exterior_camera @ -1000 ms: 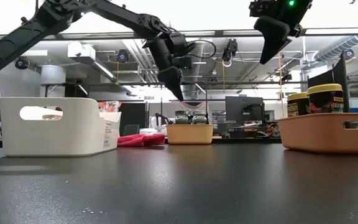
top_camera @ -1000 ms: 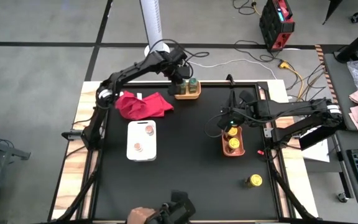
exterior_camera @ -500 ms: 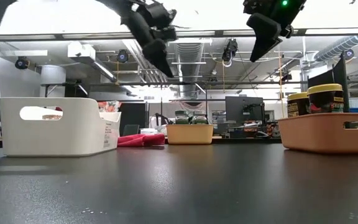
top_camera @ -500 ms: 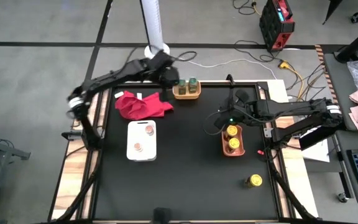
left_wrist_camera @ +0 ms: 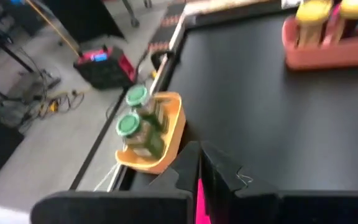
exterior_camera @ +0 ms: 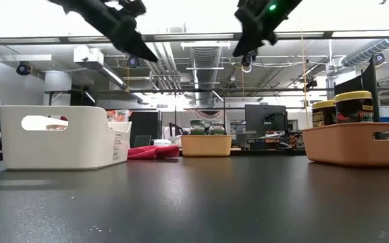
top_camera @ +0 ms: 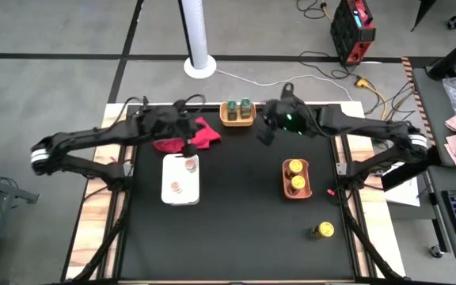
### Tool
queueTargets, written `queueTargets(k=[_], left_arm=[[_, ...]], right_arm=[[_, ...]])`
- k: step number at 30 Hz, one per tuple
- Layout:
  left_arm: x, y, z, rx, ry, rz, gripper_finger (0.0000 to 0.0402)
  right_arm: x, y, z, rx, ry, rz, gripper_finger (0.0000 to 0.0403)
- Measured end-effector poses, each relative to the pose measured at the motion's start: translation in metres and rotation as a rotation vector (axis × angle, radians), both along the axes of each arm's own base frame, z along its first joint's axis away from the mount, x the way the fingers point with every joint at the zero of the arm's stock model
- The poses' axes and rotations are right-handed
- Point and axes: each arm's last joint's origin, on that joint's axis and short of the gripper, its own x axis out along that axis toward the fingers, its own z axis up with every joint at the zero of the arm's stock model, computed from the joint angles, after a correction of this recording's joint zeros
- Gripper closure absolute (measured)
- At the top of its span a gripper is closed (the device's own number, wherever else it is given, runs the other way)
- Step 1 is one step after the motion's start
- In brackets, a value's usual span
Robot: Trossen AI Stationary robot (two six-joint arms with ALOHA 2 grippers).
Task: Sort spices by type
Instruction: Put the green seasoning bottle into the yellow bin
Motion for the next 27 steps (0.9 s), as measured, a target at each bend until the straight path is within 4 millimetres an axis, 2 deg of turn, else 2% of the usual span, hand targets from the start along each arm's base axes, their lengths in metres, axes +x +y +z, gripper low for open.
queueTargets(k=[6, 12, 17, 23, 27], left_arm=[[-0.033, -0.017, 0.000, -0.016, -0.124, -0.001, 0.0402], [-0.052, -0.023, -0.001, -0.011, -0.174, 0.003, 0.0402], [-0.059, -0.025, -0.005, 0.005, -0.172, -0.005, 0.0402], [-0.064, -0.026, -0.008, 0.025, -0.151, -0.015, 0.0402], [-0.065, -0.027, -0.009, 0.035, -0.138, -0.021, 0.0402]], right_arm=[[0.038, -0.047, -0.003, -0.050, 0.088, 0.098, 0.0388], [0.069, -0.087, -0.007, -0.089, 0.186, 0.338, 0.0353], [0.089, -0.109, -0.019, -0.146, 0.291, 0.408, 0.0288], [0.114, -0.133, -0.040, -0.099, 0.305, 0.378, 0.0192], [0.122, -0.148, -0.052, -0.028, 0.339, 0.343, 0.0142]])
